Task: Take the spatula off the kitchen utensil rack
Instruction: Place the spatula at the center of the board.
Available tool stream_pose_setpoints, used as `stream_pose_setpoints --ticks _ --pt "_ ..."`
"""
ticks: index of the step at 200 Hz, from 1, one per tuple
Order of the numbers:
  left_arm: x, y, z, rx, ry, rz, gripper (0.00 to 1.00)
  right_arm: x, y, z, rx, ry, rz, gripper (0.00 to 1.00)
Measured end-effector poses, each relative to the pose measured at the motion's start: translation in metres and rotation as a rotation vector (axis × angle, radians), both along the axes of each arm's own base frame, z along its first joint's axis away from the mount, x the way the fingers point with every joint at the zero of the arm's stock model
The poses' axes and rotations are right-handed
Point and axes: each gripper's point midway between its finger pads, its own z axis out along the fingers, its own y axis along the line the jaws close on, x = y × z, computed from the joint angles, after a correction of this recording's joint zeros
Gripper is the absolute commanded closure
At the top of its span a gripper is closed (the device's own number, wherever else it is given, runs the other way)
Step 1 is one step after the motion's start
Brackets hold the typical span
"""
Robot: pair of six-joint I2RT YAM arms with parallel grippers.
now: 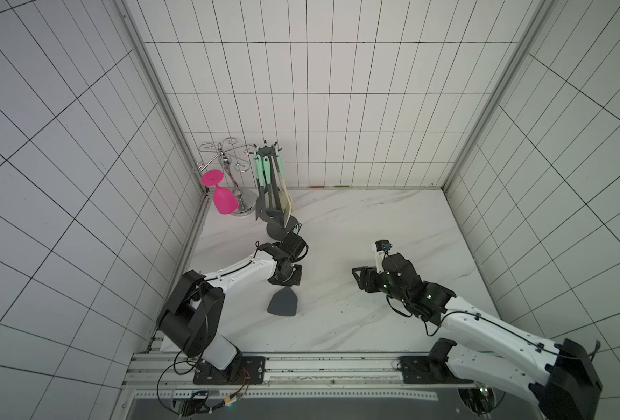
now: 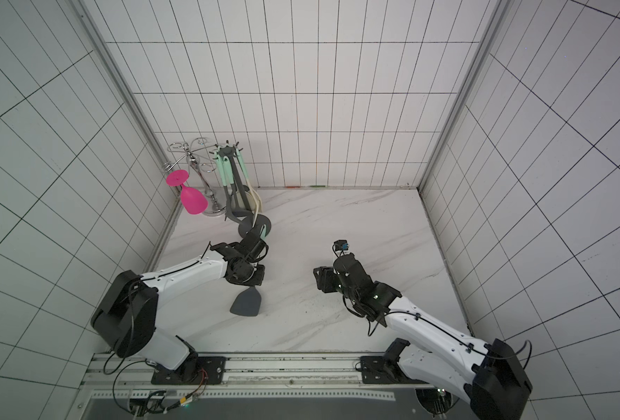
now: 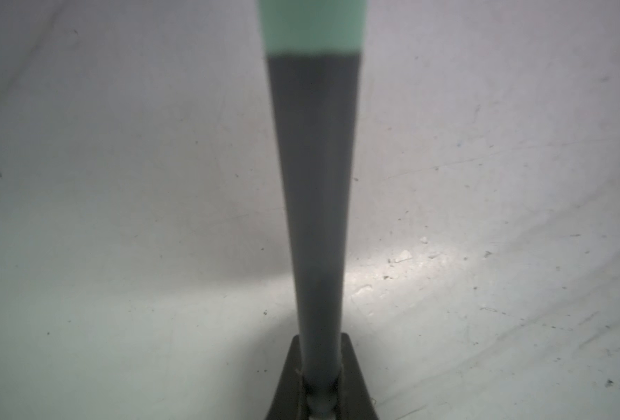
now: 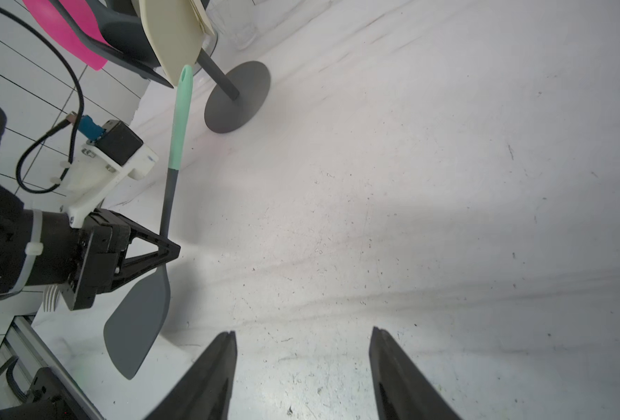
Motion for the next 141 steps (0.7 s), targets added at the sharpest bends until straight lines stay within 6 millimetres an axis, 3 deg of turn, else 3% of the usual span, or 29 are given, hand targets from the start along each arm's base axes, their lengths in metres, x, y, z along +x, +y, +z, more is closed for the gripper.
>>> stream_pose_setpoints --ticks 32,58,95,117,141 --pt "-0.001 0.038 -0.006 0.057 0.068 0.097 1.00 -0.001 0.003 0.002 -0.025 -0.005 0.047 0.38" --pt "-0.001 0.058 -0.006 0.057 0.109 0.154 1.00 0.002 0.001 0.005 -0.033 -0.015 0.061 0.37" --pt "0.008 0.058 0.003 0.065 0.144 0.132 1.00 0.002 -0.002 0.003 -0.050 -0.016 0.077 0.37" --pt "0.009 0.056 -0.009 0.083 0.198 0.121 0.98 0.002 -0.006 0.006 -0.051 -0.024 0.076 0.37" --pt "-0.005 0.059 -0.022 0.115 0.286 0.118 0.97 0.002 -0.011 0.012 -0.046 -0.042 0.072 0.37"
